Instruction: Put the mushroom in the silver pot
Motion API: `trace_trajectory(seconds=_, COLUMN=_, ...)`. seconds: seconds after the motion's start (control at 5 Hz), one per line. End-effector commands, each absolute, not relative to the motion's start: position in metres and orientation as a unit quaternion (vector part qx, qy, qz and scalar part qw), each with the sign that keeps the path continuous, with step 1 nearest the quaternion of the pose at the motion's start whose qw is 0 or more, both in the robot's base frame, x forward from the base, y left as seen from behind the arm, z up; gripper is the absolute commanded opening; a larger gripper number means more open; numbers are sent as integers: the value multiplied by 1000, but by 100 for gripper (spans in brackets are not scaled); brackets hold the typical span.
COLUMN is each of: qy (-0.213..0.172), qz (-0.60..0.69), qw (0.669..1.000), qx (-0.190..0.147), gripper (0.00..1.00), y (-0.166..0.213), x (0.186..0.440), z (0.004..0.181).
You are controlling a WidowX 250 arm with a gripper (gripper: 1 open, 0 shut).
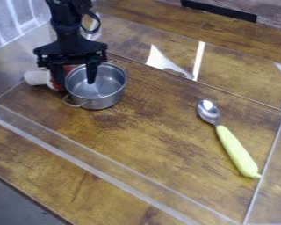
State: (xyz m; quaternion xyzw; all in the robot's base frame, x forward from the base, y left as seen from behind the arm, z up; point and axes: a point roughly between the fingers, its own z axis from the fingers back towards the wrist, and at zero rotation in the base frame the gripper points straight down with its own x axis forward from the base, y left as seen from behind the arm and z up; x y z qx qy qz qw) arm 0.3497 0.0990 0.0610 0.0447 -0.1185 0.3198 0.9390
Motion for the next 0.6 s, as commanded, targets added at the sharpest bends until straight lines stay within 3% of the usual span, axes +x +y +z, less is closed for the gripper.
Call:
trace_trajectory(seconds=0.0, qy=-142, qz=304, qw=941, qx=42, gripper=0, y=98, x=355, z=68)
trace_trajectory(seconds=0.2, qy=-138, qz=269, qw=953, qx=37, gripper=100, y=88, x=353, z=63)
trace_trajectory(seconds=0.4, qy=-132, qz=233, qw=963, qx=30, gripper=100, y=77, x=353, z=57)
